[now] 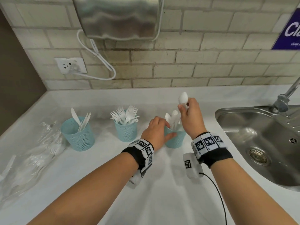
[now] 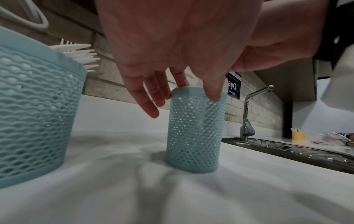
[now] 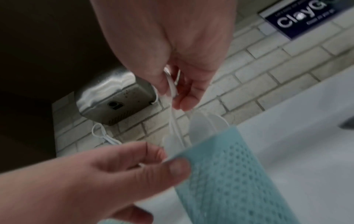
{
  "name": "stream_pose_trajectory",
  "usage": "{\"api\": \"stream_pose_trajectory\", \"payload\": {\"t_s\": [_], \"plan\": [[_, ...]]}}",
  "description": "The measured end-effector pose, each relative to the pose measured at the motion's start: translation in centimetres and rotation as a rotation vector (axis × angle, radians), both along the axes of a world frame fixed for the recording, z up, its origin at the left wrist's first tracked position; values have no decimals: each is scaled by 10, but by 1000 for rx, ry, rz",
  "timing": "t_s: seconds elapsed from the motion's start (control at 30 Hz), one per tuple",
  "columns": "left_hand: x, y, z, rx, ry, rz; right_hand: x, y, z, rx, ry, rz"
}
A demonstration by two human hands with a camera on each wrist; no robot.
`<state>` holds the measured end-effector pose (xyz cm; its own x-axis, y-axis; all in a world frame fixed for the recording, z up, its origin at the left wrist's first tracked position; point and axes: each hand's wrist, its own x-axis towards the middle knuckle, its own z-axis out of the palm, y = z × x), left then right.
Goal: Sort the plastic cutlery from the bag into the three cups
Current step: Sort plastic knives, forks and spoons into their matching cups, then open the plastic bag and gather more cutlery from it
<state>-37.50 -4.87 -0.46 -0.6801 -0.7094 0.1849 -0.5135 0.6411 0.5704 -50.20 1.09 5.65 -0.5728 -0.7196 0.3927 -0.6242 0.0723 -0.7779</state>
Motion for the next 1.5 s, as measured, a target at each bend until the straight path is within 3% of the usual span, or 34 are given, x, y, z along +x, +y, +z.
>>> {"api": "stream_pose_trajectory", "payload": {"t_s": [0.07,0.2,0.33,0.5,0.67,0.87,1.03,1.17,1.37,1.5], "plan": [[0,0,-1,9,20,7,1,1,-15,142,-1,-33],[0,3,1,24,35,16,1,11,-29,452,183,-164],[0,9,10,39,-11,9,0,20,-23,374,109,-174],[38,17,30,59,-22,23,29,22,-3,214,152,-153],[122,19,42,4,53,160,97,11,-2,45,65,171],[265,7,44,-65,18,567,205,-9,-38,294,-48,546],[373,11,42,-211,-303,904,293,-24,-60,427,-37,811],[409,25,41,-181,-470,984,349,-28,-64,459,-19,951],[407,35,59,14,-201,836,382,-18,-59,356,-153,1014],[382,48,81,136,4,699,379,1,-51,184,-270,944]]}}
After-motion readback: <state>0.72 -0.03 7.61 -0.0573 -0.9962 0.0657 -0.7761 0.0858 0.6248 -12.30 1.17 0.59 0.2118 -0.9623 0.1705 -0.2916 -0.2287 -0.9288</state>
